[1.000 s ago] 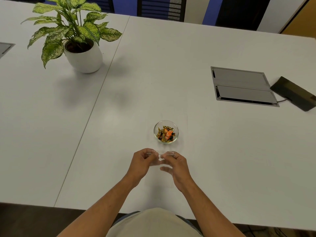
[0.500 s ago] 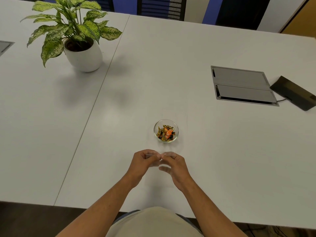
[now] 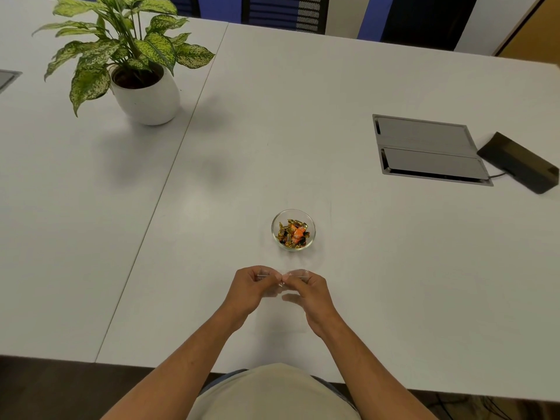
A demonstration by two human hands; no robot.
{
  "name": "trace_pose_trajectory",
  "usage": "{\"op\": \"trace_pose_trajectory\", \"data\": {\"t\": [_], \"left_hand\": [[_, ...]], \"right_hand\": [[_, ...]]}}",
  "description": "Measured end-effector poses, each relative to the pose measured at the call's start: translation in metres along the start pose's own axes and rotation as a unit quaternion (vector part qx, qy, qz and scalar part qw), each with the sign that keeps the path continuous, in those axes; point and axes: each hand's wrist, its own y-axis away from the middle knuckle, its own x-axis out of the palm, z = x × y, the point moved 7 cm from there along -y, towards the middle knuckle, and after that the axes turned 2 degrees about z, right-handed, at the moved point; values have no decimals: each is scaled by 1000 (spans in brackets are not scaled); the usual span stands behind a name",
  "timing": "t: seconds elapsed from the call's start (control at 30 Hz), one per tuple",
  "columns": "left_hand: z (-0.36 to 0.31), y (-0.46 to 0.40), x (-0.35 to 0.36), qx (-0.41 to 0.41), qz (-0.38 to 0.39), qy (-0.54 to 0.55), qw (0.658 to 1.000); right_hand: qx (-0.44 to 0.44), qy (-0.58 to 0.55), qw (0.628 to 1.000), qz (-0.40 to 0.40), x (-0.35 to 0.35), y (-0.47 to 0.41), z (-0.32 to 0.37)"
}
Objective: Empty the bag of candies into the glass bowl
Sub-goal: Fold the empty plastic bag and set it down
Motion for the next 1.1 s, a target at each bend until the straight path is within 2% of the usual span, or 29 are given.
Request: {"op": "trace_pose_trajectory", "data": {"t": [0.2,0.63,0.8,0.93,1.1], "left_hand": [[8,-1,-6,-32,4,44,999],[15,0,-9,-109,110,85,984],[16,1,-9,-128,122,105,979],[18,0,-15,-121,85,69,987],[20,-5,-28,-93,-23,26,995]], "right_hand": [[11,2,1000,0,-5,-1,-3],[55,-11,996,62,-12,-4,-16],[78,-52,992,78,-15,-3,-19],[81,-28,994,65,-20,-5,-22],[78,-8,997,4,-29,-8,-26]]}}
